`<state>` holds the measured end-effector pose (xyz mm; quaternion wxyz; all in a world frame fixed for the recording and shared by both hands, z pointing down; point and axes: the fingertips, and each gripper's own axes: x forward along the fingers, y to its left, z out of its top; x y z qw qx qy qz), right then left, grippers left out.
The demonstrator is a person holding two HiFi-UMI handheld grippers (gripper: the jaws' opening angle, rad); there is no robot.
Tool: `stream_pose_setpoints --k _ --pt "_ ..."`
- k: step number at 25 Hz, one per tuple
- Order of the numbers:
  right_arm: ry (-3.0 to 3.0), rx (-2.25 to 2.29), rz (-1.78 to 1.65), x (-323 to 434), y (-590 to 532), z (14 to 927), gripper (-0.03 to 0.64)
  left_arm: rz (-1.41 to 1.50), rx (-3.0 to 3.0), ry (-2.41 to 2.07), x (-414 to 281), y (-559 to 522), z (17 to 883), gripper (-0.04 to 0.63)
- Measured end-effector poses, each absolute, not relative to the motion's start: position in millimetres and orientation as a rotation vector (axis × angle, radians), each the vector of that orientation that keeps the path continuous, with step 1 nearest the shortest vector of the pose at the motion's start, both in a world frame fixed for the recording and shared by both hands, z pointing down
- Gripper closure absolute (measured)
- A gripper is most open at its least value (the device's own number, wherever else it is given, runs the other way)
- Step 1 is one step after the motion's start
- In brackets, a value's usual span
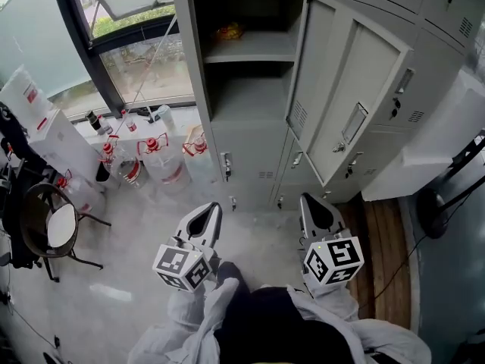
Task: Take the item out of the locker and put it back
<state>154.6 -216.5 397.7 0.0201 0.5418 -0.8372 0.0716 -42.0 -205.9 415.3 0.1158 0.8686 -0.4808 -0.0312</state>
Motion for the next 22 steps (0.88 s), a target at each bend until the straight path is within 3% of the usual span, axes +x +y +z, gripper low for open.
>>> stream_pose_setpoints --k 22 --pt "-2.643 1.580 0.227 155.2 -182.5 406.6 0.618 -0.095 2.545 -1.454 -21.6 -171.0 415.6 0.584"
